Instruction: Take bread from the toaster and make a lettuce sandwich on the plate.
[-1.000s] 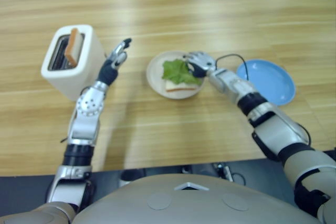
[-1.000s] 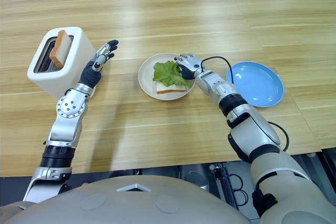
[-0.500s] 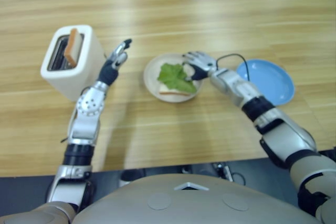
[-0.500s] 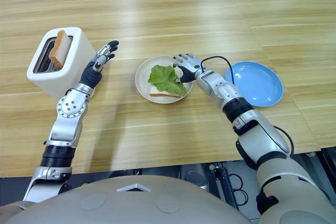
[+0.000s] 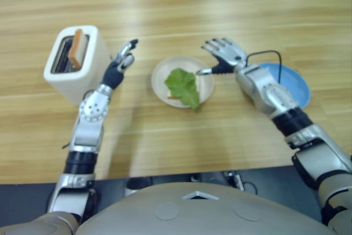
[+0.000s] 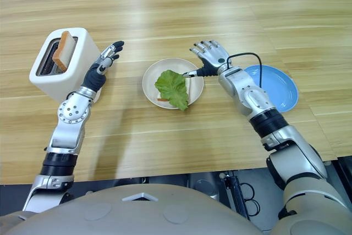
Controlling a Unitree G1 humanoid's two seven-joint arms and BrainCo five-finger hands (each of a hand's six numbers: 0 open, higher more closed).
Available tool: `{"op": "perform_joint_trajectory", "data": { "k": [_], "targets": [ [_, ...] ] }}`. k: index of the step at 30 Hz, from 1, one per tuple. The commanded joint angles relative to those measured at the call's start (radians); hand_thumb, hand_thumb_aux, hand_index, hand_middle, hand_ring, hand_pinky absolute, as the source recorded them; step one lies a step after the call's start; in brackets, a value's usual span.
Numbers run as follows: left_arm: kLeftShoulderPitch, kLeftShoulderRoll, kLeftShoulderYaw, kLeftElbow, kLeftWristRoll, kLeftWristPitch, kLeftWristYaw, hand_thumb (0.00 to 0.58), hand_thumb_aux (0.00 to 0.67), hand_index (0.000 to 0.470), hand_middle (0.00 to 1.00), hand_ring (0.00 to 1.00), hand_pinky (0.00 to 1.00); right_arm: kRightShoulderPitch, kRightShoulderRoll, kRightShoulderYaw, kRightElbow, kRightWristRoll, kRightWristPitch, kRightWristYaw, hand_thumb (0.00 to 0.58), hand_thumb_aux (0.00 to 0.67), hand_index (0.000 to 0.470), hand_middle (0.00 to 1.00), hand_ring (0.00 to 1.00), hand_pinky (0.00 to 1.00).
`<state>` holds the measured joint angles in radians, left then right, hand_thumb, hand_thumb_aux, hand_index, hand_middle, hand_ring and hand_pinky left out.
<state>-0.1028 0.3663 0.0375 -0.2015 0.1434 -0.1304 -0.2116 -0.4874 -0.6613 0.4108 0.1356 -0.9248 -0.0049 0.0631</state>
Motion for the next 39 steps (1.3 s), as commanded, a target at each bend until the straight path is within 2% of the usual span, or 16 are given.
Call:
{"op": "perform_joint_trajectory", "data": {
  "k": [1, 6, 11, 14, 21, 25, 34, 35, 36, 37, 38, 39],
  "targets": [
    [-0.031, 0.112, 0.122, -0.145, 0.095, 0.035, 0.022, 0.0, 0.0, 0.0, 0.0, 0.0, 0.0, 0.065, -0.004, -0.07, -0.135, 0.022, 0.03, 0.027, 0.0, 0.0, 0.0, 0.0, 0.0, 0.0],
    [-0.039, 0.341, 0.195, -0.076, 0.395, 0.13, 0.066, 0.0, 0.0, 0.0, 0.0, 0.0, 0.0, 0.147, 0.026, -0.123, -0.232, 0.042, 0.045, 0.018, 0.0, 0.0, 0.0, 0.0, 0.0, 0.0],
    [-0.046, 0.44, 0.152, 0.133, 0.572, 0.239, 0.106, 0.0, 0.0, 0.0, 0.0, 0.0, 0.0, 0.187, 0.057, -0.127, -0.248, 0.043, 0.047, 0.025, 0.0, 0.0, 0.0, 0.0, 0.0, 0.0],
    [-0.051, 0.443, 0.11, 0.224, 0.6, 0.29, 0.087, 0.0, 0.0, 0.0, 0.0, 0.0, 0.0, 0.196, 0.065, -0.13, -0.253, 0.044, 0.043, 0.032, 0.0, 0.0, 0.0, 0.0, 0.0, 0.0],
    [-0.076, 0.397, -0.003, 0.339, 0.593, 0.323, 0.059, 0.0, 0.0, 0.0, 0.0, 0.0, 0.0, 0.194, 0.073, -0.14, -0.255, 0.041, 0.04, 0.039, 0.0, 0.0, 0.0, 0.0, 0.0, 0.0],
    [-0.09, 0.369, -0.042, 0.342, 0.576, 0.327, 0.044, 0.0, 0.0, 0.0, 0.0, 0.0, 0.0, 0.199, 0.074, -0.146, -0.251, 0.037, 0.038, 0.04, 0.0, 0.0, 0.0, 0.0, 0.0, 0.0],
    [-0.087, 0.357, -0.036, 0.3, 0.555, 0.326, 0.044, 0.0, 0.0, 0.0, 0.0, 0.0, 0.0, 0.208, 0.071, -0.148, -0.245, 0.031, 0.04, 0.042, 0.0, 0.0, 0.0, 0.0, 0.0, 0.0],
    [-0.086, 0.356, -0.032, 0.298, 0.549, 0.325, 0.047, 0.474, 0.384, 0.263, 0.0, 0.0, 0.0, 0.208, 0.072, -0.148, -0.245, 0.031, 0.04, 0.043, 0.0, 0.0, 0.0, 0.0, 0.0, 0.0],
    [-0.085, 0.355, -0.027, 0.295, 0.543, 0.322, 0.052, 0.58, 0.67, 0.46, 0.53, 0.53, 0.53, 0.208, 0.072, -0.148, -0.245, 0.03, 0.04, 0.043, 0.0, 0.0, 0.0, 0.0, 0.0, 0.0],
    [-0.084, 0.354, -0.022, 0.291, 0.534, 0.32, 0.055, 0.58, 0.67, 0.46, 0.87, 0.87, 0.87, 0.208, 0.072, -0.148, -0.244, 0.03, 0.04, 0.043, 0.0, 0.0, 0.0, 0.0, 0.0, 0.0],
    [-0.082, 0.353, -0.014, 0.285, 0.522, 0.317, 0.055, 0.58, 0.67, 0.46, 0.87, 0.87, 0.87, 0.208, 0.073, -0.147, -0.244, 0.029, 0.041, 0.043, 0.0, 0.0, 0.0, 0.0, 0.0, 0.0],
    [-0.08, 0.351, -0.007, 0.278, 0.511, 0.315, 0.056, 0.58, 0.67, 0.46, 1.0, 1.0, 1.0, 0.208, 0.073, -0.146, -0.244, 0.028, 0.042, 0.043, 0.0, 0.0, 0.0, 0.0, 0.0, 0.0]
  ]
}}
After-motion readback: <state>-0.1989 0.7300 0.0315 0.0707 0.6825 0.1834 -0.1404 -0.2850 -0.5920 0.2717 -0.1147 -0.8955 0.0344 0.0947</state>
